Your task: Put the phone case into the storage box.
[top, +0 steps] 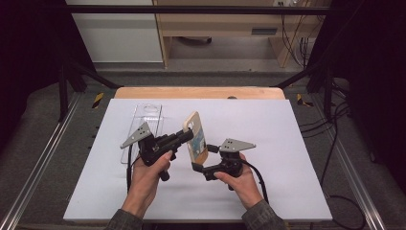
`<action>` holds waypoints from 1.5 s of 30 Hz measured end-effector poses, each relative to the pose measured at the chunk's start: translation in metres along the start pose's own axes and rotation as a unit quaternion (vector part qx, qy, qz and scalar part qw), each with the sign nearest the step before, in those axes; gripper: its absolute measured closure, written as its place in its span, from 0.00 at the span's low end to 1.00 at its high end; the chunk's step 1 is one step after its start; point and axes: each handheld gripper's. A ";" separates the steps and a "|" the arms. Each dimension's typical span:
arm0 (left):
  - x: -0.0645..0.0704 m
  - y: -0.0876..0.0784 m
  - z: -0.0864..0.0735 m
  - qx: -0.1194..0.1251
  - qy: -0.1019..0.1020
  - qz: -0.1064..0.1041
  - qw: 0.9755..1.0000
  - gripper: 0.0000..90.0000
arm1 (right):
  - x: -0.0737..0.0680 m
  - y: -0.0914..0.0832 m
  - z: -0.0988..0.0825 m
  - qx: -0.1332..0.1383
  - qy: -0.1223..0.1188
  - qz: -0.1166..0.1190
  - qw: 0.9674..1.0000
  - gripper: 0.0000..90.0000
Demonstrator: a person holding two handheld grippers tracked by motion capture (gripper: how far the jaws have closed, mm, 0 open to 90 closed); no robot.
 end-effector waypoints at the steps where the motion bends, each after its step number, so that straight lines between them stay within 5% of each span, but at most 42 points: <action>1: 0.000 -0.001 0.000 0.001 -0.002 0.000 1.000 0.90 | 0.000 0.001 0.000 0.002 0.000 0.001 1.000 0.11; 13: -0.005 -0.004 0.000 0.009 0.004 0.016 1.000 0.90 | 0.001 0.009 -0.003 -0.027 -0.010 -0.009 1.000 0.08; 20: -0.006 -0.010 0.003 0.015 0.032 0.045 0.998 0.90 | 0.000 -0.004 -0.001 -0.060 -0.029 -0.037 0.997 0.07; 27: -0.004 -0.020 0.011 0.027 0.056 0.069 0.996 0.90 | -0.004 -0.017 0.003 -0.060 -0.042 -0.050 0.996 0.09; 31: -0.004 -0.022 0.014 0.030 0.062 0.075 0.995 0.90 | -0.002 -0.024 0.005 -0.051 -0.026 -0.022 0.998 0.09; 45: -0.008 -0.034 0.027 0.058 0.064 0.120 0.989 0.90 | 0.005 -0.049 0.006 -0.028 -0.044 -0.105 0.993 0.14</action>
Point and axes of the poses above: each handheld gripper's, and its own axes: y roughly forward along the jaws, z roughly out of its top, x roughly to its right, and after that the axes turned 14 degrees about z, right-handed
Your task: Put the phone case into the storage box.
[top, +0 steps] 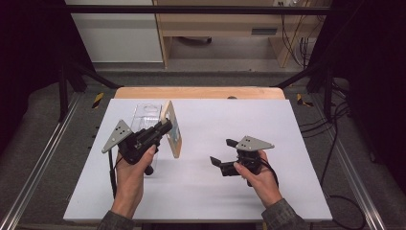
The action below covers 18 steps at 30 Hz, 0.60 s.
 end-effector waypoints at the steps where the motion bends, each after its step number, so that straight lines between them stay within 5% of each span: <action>1: 0.000 0.000 0.002 0.003 -0.002 0.001 1.000 0.90 | 0.001 -0.001 -0.001 -0.001 -0.003 -0.006 1.000 0.14; 5: -0.002 -0.003 0.008 0.008 -0.001 0.014 1.000 0.90 | 0.005 -0.010 -0.006 -0.007 -0.004 -0.020 1.000 0.16; 18: -0.014 -0.004 0.021 0.010 0.007 0.032 0.999 0.90 | 0.009 -0.050 -0.026 0.039 0.010 -0.048 0.998 0.13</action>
Point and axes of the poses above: each handheld gripper's, and its own axes: y roughly forward along the jaws, z roughly out of its top, x roughly to its right, and after that the axes turned 14 degrees about z, right-handed
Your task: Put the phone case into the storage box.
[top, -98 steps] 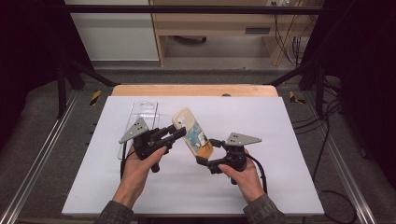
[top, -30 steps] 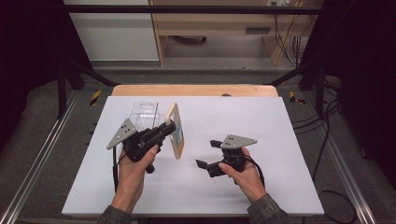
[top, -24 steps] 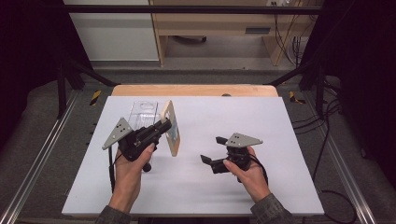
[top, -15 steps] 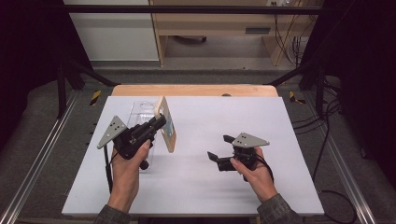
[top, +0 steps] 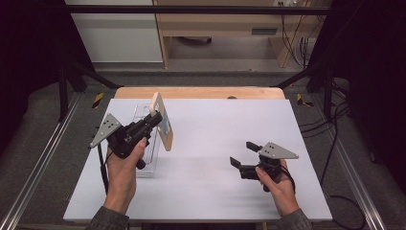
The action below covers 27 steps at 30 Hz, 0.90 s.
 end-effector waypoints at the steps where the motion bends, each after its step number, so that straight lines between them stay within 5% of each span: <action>1: -0.001 0.001 0.001 0.000 0.003 0.002 1.000 0.90 | 0.000 -0.003 -0.001 0.001 -0.003 -0.003 1.000 0.12; 17: -0.010 0.018 0.019 0.010 0.018 0.056 0.998 0.90 | 0.010 -0.038 -0.025 0.069 -0.004 -0.059 0.996 0.06; 27: -0.032 0.021 0.028 0.014 0.020 0.101 0.995 0.90 | 0.015 -0.043 -0.034 0.064 -0.002 -0.082 0.995 0.06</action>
Point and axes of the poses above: each handheld gripper's, and its own axes: y roughly forward along the jaws, z roughly out of its top, x roughly to its right, and after that the axes turned 14 degrees about z, right-handed
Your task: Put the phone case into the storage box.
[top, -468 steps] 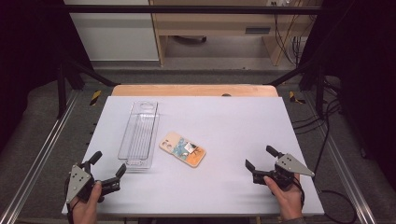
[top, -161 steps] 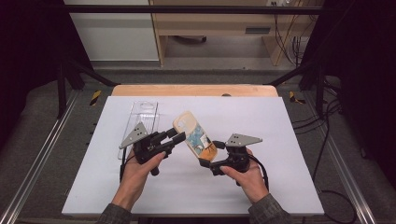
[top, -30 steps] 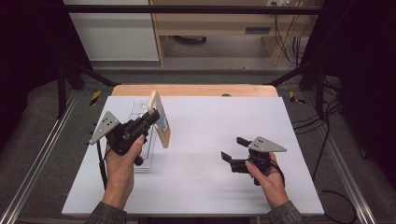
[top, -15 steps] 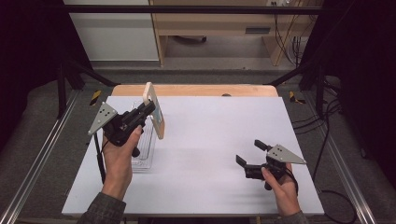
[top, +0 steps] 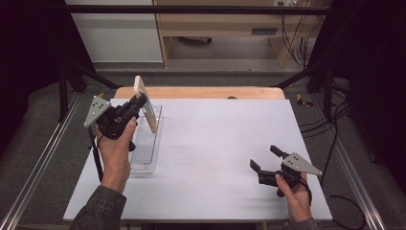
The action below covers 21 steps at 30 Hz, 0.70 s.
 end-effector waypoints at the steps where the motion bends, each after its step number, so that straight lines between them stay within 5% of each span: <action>1: -0.001 0.001 0.001 0.000 0.001 0.004 1.000 0.90 | 0.000 0.000 0.000 -0.003 -0.001 -0.001 1.000 0.05; 21: -0.011 0.023 -0.002 -0.007 0.017 0.031 0.999 0.90 | 0.004 -0.004 -0.005 0.001 0.008 -0.008 1.000 0.05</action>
Point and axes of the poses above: each handheld gripper's, and its own axes: y roughly forward along the jaws, z roughly out of its top, x roughly to its right, and after that the axes turned 14 degrees about z, right-handed
